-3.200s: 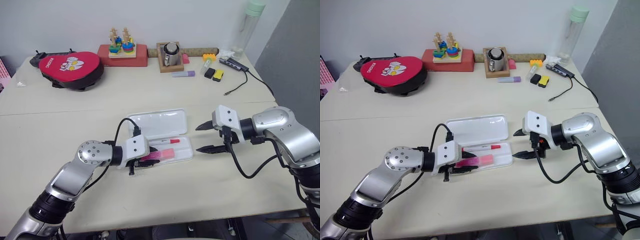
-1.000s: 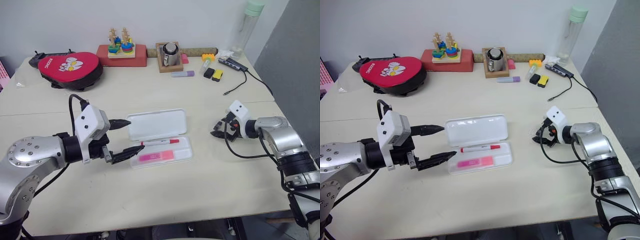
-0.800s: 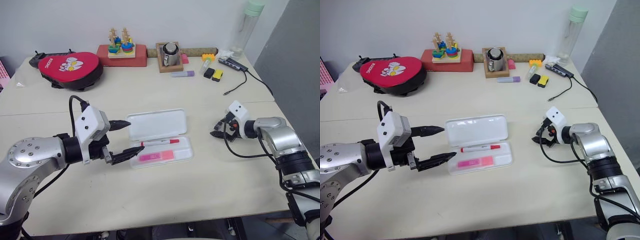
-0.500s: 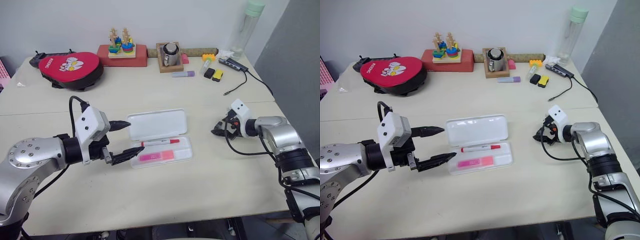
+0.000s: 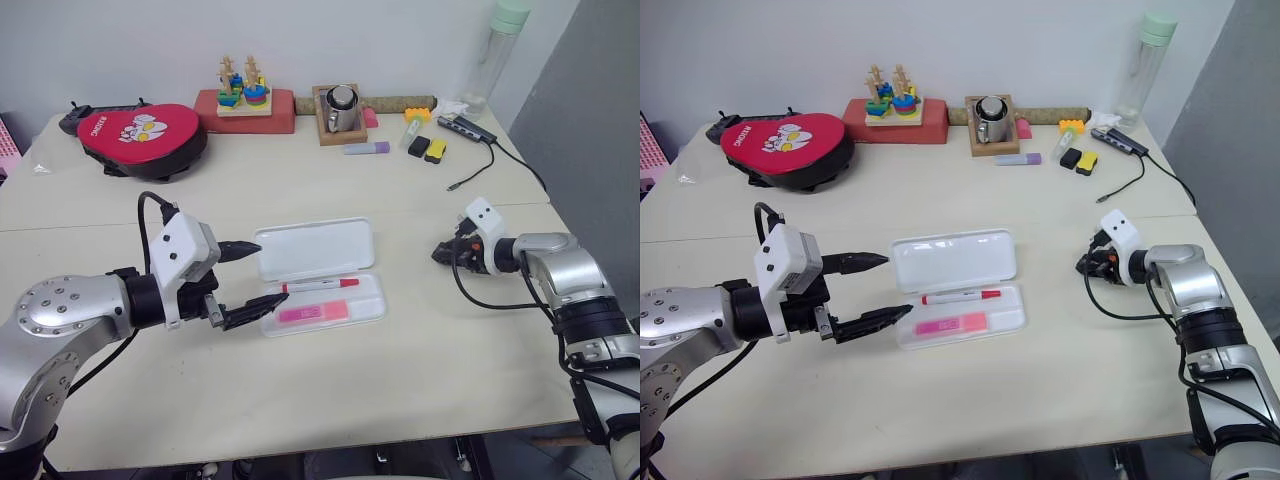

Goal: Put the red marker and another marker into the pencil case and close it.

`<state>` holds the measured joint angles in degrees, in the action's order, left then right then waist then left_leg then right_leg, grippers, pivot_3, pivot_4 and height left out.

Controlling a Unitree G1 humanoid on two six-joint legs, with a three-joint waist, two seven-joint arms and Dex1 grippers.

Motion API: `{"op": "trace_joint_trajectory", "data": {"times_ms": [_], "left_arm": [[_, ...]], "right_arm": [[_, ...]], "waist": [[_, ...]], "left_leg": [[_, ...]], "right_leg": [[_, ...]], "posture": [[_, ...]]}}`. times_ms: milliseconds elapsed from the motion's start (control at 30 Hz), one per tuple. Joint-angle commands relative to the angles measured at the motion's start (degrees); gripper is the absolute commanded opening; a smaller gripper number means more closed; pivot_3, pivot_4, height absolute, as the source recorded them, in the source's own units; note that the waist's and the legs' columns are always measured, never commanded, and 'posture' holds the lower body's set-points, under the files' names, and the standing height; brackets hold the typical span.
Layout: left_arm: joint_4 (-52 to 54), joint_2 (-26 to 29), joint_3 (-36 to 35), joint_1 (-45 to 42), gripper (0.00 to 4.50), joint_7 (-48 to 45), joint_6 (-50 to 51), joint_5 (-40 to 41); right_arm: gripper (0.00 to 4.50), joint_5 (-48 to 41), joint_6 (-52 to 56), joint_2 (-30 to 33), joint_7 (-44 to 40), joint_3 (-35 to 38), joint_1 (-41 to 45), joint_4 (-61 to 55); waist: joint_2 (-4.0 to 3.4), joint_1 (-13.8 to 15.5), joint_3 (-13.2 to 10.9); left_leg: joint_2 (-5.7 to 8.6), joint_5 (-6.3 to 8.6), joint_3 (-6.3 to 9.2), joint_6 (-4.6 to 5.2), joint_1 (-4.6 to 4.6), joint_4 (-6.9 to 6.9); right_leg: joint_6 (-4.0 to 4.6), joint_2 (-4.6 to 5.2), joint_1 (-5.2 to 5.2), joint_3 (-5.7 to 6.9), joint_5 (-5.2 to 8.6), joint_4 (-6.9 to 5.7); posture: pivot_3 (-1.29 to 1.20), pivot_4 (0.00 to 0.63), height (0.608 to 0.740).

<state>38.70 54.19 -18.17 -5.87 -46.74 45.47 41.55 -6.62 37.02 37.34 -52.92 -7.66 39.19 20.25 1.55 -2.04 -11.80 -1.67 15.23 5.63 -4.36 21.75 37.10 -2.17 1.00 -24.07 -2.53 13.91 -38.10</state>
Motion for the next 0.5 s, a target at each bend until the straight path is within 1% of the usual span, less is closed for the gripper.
{"op": "trace_joint_trajectory", "data": {"times_ms": [33, 100, 167, 233, 333, 433, 500], "left_arm": [[1.05, 0.45, -1.26, 0.61, 4.5, -0.06, -1.57, -0.3], [0.81, 0.56, -1.37, 0.77, 4.5, -0.14, -1.7, -0.42], [0.56, 0.66, -1.31, 0.81, 4.5, -0.28, -1.91, -0.59], [0.37, 0.76, -1.28, 0.89, 4.5, -0.35, -2.14, -0.64], [-0.92, 1.15, -0.48, 0.54, 4.5, -0.77, -3.11, -1.83], [-1.74, 1.17, 0.24, -0.01, 4.5, -0.99, -3.82, -2.47], [-2.32, 1.22, 0.78, -0.51, 4.5, -1.14, -4.27, -2.98]], "right_arm": [[1.52, -3.21, 1.81, 3.34, -6.07, -0.22, -1.72, -11.08], [1.52, -5.24, 2.06, 5.32, -10.12, -0.88, -3.58, -17.9], [1.52, -6.42, 1.59, 6.52, -12.29, -1.22, -4.84, -21.73], [1.52, -7.44, 2.32, 6.95, -12.89, -1.15, -5.45, -24.44], [1.52, -9.29, 2.02, 6.26, -14.03, -2.7, -6.17, -31.92], [1.52, -8.96, 1.23, 5.6, -13.73, -5.25, -6.91, -35.16], [1.52, -8.18, 0.6, 4.74, -12.88, -6.84, -7.15, -35.37]], "waist": [[-0.04, 0.03, -0.02], [-0.04, 0.09, -0.03], [-0.04, 0.14, -0.02], [-0.03, 0.1, -0.02], [-0.04, 0.11, -0.02], [-0.03, 0.05, -0.02], [-0.03, 0.1, -0.02]], "left_leg": [[0.0, 0.0, -0.01, 0.0, 0.01, 0.0], [0.0, 0.0, 0.01, 0.0, 0.03, -0.03], [0.0, 0.0, 0.01, 0.0, 0.02, -0.03], [-0.01, 0.0, 0.02, 0.0, 0.01, -0.03], [0.0, 0.0, 0.01, 0.0, 0.0, 0.0], [-0.01, 0.0, 0.01, 0.0, -0.04, 0.01], [-0.01, 0.0, 0.02, 0.0, -0.04, 0.02]], "right_leg": [[0.0, 0.0, -0.01, 0.0, 0.0, 0.0], [0.0, 0.0, -0.03, 0.01, 0.0, 0.01], [-0.01, 0.0, -0.03, 0.02, 0.0, 0.01], [-0.01, 0.0, -0.01, 0.03, 0.01, 0.02], [-0.02, 0.0, 0.0, 0.02, 0.01, 0.0], [-0.08, -0.01, 0.0, 0.01, 0.05, -0.03], [-0.09, -0.01, 0.02, 0.02, 0.05, -0.02]], "posture": [[0.0, 0.15, 0.74], [0.0, 0.15, 0.74], [0.0, 0.15, 0.74], [0.0, 0.15, 0.74], [0.0, 0.15, 0.74], [0.0, 0.15, 0.74], [0.0, 0.15, 0.74]]}}
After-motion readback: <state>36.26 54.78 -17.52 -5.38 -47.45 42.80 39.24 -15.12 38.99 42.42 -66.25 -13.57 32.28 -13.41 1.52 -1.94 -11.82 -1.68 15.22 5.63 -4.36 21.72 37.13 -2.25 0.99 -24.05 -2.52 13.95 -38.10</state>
